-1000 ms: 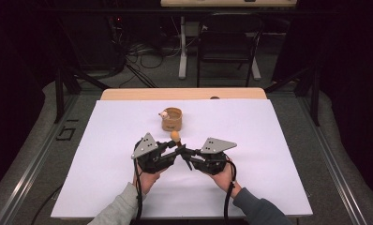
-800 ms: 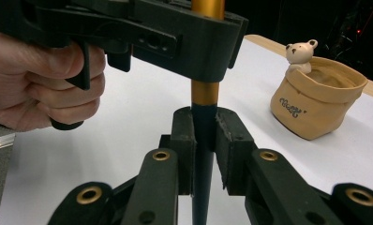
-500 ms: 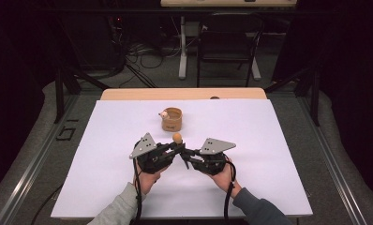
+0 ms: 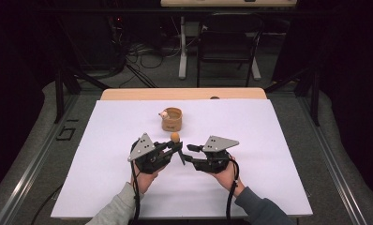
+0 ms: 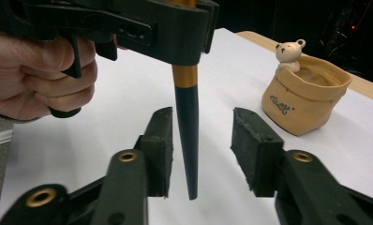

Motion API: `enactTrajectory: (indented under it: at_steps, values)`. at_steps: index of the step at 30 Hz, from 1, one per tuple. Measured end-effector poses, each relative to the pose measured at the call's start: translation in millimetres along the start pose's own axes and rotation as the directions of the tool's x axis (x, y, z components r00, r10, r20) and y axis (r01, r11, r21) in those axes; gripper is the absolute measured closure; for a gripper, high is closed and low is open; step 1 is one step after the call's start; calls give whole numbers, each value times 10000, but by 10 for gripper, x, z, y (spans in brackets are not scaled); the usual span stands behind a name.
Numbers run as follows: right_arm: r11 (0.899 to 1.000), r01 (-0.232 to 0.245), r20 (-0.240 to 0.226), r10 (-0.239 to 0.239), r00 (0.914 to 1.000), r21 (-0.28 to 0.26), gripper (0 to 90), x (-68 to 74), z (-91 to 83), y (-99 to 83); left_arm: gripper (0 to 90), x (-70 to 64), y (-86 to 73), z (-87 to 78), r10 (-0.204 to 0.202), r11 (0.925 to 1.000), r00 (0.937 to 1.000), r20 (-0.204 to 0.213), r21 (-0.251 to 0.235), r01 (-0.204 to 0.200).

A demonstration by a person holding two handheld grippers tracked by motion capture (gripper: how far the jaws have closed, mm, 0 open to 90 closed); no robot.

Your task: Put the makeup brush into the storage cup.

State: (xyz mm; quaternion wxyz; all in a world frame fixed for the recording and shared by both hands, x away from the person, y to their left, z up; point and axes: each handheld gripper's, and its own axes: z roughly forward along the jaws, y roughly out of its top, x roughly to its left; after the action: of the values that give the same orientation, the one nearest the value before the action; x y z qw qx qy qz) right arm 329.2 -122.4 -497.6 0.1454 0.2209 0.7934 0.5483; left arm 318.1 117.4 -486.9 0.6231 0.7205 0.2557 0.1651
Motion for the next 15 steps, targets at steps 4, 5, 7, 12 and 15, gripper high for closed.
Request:
enactTrajectory:
  at_steps: [4, 5, 7, 12, 15]
  values:
    - [10000, -94, 180, 94, 9998, -13, 436, -12, -22, -2, 782, 14, 2, -16, 160, 9999, 9998, -134, 58, -159]
    - [10000, -85, 173, 84, 9998, 32, 404, -21, -27, -2, 782, 18, 2, -19, 196, 9998, 9997, -173, 66, -195]
    - [9999, -164, 224, 163, 9996, 47, 360, -32, -39, -6, 782, 28, 3, -26, 254, 9996, 9994, -253, 94, -252]
    - [9995, -281, 413, 276, 9988, 119, 235, -58, -85, -7, 782, 43, -1, -39, 402, 9991, 9984, -409, 147, -396]
    - [9991, -366, 484, 356, 9982, 191, 179, -63, -112, -5, 782, 54, -3, -44, 451, 9989, 9980, -451, 147, -445]
